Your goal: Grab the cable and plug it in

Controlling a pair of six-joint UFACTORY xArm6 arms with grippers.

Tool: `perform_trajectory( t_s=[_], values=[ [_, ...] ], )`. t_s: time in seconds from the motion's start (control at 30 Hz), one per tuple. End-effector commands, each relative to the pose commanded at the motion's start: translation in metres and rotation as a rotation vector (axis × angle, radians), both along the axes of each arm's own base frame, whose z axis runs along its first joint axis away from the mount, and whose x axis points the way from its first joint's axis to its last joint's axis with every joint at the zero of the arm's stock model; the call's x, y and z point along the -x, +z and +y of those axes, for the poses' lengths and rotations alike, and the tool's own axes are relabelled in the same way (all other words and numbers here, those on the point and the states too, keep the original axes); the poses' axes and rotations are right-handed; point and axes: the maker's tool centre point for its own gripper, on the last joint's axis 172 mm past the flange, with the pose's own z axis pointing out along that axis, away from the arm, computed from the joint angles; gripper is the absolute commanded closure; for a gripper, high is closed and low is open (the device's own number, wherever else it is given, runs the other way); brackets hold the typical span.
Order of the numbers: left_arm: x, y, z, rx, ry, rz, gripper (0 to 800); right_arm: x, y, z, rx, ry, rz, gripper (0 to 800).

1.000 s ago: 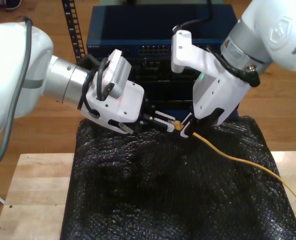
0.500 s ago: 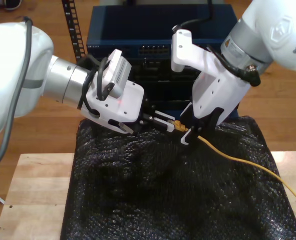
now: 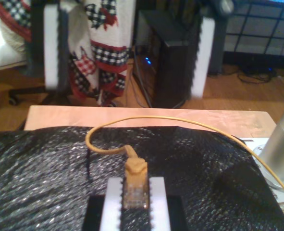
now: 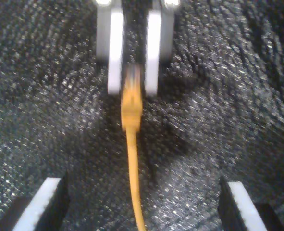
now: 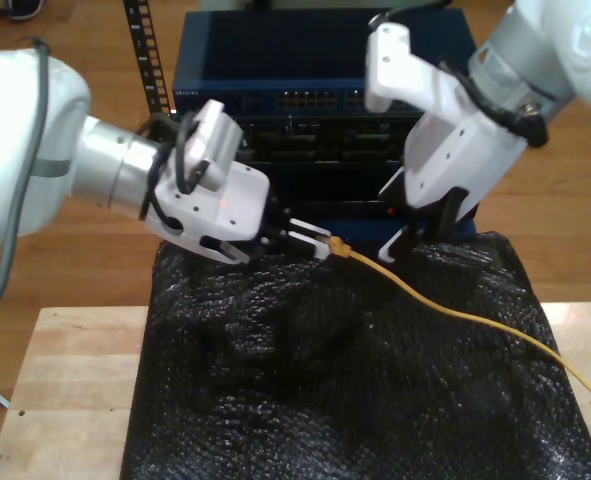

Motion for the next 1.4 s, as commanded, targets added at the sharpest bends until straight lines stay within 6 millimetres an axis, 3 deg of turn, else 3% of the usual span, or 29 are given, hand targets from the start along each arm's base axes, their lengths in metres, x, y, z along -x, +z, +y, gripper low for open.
perform_trajectory(
  t_s=[0.17, 0.33, 0.57, 0.87, 1.0, 1.17, 1.4],
  values=[
    [-0.002, 0.001, 0.020, 0.041, 0.036, 0.079, 799, 0.002, 0.021, 0.001, -0.011, 0.007, -0.049, 16],
    [0.012, 0.012, 0.016, 0.100, -0.010, 0.117, 799, 0.005, 0.032, 0.001, -0.014, 0.052, -0.096, 14],
    [0.009, 0.024, 0.018, 0.148, 0.010, 0.146, 799, 0.015, 0.069, 0.006, -0.020, 0.178, -0.236, 16],
    [0.017, 0.040, 0.010, 0.230, -0.006, 0.279, 798, 0.029, 0.098, 0.028, -0.036, 0.276, -0.370, 13],
    [0.021, 0.052, 0.007, 0.276, -0.028, 0.288, 798, 0.021, 0.104, 0.024, -0.043, 0.239, -0.438, 13],
    [0.013, 0.060, 0.019, 0.350, -0.005, 0.322, 798, 0.015, 0.107, 0.023, -0.044, 0.242, -0.493, 13],
    [0.017, 0.068, 0.026, 0.436, -0.043, 0.376, 797, 0.028, 0.106, 0.046, -0.060, 0.309, -0.501, 7]
  ],
)
